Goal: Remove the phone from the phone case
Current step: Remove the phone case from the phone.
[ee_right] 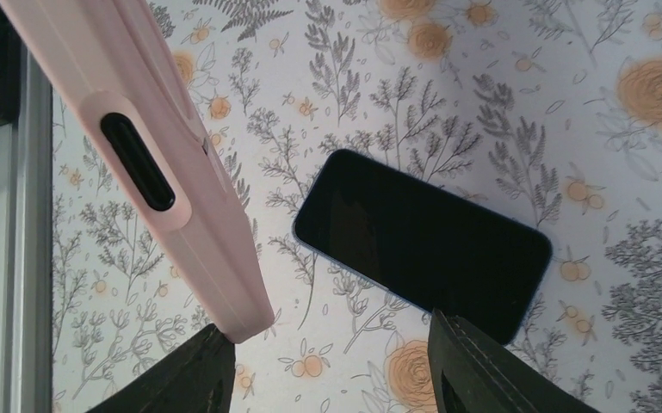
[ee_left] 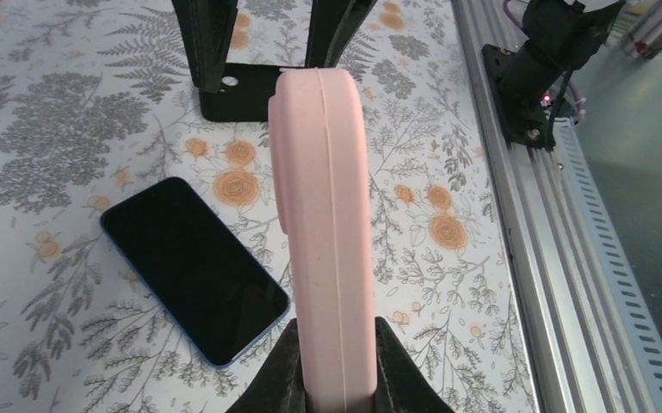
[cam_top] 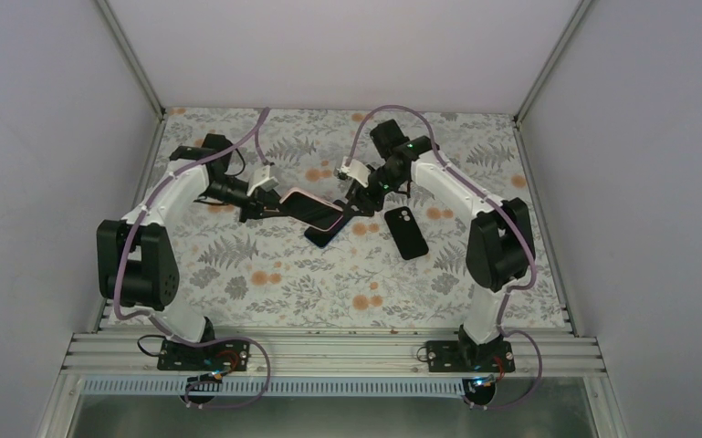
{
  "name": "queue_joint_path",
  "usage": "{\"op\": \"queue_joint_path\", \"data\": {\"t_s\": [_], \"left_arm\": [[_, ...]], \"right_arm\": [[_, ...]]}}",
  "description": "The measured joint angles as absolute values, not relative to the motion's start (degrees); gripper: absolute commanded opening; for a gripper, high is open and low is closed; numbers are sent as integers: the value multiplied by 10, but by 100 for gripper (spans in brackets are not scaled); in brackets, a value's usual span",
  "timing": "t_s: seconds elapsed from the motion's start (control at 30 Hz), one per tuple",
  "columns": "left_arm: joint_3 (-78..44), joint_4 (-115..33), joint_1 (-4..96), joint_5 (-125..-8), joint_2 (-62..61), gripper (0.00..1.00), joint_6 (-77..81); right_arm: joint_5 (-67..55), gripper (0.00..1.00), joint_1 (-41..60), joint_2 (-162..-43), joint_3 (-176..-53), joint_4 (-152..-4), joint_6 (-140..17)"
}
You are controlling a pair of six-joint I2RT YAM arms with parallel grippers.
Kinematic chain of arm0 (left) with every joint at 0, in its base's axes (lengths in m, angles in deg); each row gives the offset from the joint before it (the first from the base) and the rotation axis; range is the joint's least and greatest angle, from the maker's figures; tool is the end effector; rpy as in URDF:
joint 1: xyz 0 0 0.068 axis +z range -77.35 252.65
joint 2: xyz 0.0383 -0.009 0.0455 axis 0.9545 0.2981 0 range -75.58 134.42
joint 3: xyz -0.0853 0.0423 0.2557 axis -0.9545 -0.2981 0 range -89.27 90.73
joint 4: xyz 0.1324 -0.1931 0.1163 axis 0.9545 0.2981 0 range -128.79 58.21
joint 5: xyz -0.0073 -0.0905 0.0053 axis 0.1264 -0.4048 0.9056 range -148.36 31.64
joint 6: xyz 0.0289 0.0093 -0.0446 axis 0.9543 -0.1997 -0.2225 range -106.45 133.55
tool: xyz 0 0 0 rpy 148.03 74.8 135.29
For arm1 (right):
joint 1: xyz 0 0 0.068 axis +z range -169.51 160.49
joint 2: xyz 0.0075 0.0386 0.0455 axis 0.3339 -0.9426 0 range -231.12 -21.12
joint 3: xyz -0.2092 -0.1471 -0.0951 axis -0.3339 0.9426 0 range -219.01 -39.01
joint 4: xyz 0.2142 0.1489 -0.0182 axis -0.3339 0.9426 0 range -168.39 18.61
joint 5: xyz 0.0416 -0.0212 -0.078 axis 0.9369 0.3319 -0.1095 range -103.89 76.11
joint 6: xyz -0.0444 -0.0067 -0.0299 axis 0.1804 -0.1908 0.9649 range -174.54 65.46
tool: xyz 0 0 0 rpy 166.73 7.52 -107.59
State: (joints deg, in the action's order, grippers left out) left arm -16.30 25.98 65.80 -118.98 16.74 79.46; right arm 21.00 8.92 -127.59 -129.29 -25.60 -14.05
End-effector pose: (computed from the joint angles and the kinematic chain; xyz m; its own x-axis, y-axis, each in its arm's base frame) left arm 0.2853 -0.0656 0.2618 -0.2686 0.4833 -0.8332 0.9617 0.0861 -0.2602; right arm 0.3279 0.2006 0.2596 -0.2536 -0.7430 -0.6194 -0.9672 0.1858 0.1732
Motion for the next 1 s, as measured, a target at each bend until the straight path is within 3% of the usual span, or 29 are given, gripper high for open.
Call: {"op": "queue_joint_path", "data": {"t_s": [1.0], "left_arm": [[-156,305,642,-1192,188,2,852]], "right_arm": [[212,64,87,-1331,-1370,-150,-39]]}}
